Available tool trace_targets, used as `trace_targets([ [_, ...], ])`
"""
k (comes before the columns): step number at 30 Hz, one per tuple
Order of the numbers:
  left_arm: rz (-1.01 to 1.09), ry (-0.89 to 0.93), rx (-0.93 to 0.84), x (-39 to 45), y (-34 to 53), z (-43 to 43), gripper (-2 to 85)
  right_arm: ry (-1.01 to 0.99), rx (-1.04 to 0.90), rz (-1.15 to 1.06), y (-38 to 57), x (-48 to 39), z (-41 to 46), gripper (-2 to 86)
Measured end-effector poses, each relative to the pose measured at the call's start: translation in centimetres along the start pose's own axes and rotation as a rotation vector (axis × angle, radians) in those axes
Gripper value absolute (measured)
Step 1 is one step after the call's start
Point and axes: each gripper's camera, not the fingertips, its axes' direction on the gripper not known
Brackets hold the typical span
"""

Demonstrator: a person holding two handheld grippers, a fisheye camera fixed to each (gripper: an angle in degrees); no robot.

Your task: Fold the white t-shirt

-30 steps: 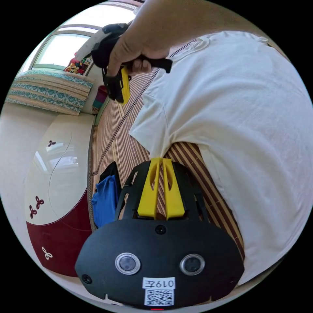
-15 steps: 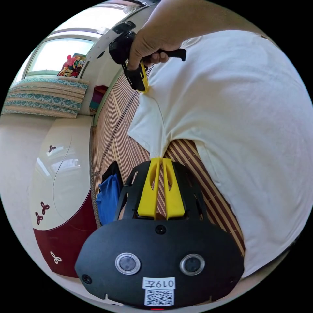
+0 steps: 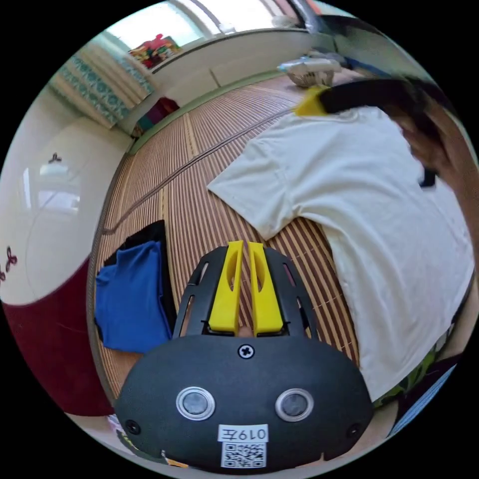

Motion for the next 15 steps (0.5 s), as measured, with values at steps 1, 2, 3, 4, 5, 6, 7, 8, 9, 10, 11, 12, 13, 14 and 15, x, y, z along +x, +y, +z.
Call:
trace_targets([
  [1,-0.038,0.033,0.007,-1.2,0.1,-0.1,1.1,-0.007,0.017,-0.011,1.3,-1.4,-0.6,-0.9],
  [2,-0.113,0.108,0.025,-3.5,0.2,-0.3,1.1,-0.009,0.039,-0.052,3.8,-4.6,-1.6,-0.9],
  [3,-0.177,0.201,0.059,-5.6,0.4,-0.6,1.0,0.033,0.051,-0.102,6.1,-8.0,-2.3,-0.9],
  [4,-0.206,0.248,0.081,-6.5,0.6,-0.7,1.0,0.071,0.053,-0.124,7.3,-9.6,-2.5,-0.8],
  [5,-0.253,0.348,0.122,-8.1,0.7,-1.0,0.9,0.157,0.044,-0.152,9.3,-12.6,-2.5,-0.8],
  [6,-0.269,0.449,0.155,-9.2,0.7,-1.1,0.9,0.233,0.015,-0.147,11.0,-15.1,-2.2,-0.6],
  [7,-0.271,0.497,0.166,-9.6,0.6,-1.1,0.8,0.258,-0.014,-0.141,11.7,-16.1,-1.9,-0.4],
  [8,-0.279,0.572,0.169,-10.2,0.4,-0.8,0.8,0.262,-0.096,-0.141,12.7,-17.8,-1.1,0.0],
  [9,-0.291,0.604,0.141,-10.6,0.0,-0.3,0.8,0.215,-0.158,-0.149,13.4,-19.3,-0.4,0.8],
  [10,-0.295,0.604,0.119,-10.7,-0.2,-0.1,0.8,0.200,-0.183,-0.145,13.7,-20.0,-0.1,2.1],
  [11,-0.288,0.587,0.072,-10.8,-0.7,0.5,0.8,0.191,-0.214,-0.138,14.1,-21.3,0.3,4.7],
  [12,-0.278,0.564,0.026,-10.9,-1.0,1.1,0.8,0.202,-0.214,-0.142,14.3,-22.6,0.5,5.9],
  [13,-0.273,0.560,0.000,-11.0,-1.2,1.4,0.9,0.220,-0.214,-0.144,14.4,-23.3,0.6,6.5],
  [14,-0.277,0.568,-0.044,-11.4,-1.4,2.2,0.9,0.271,-0.216,-0.149,14.5,-24.4,1.0,6.9],
  [15,-0.293,0.607,-0.055,-12.1,-1.3,2.8,0.9,0.333,-0.218,-0.155,14.6,-25.2,1.4,6.7],
])
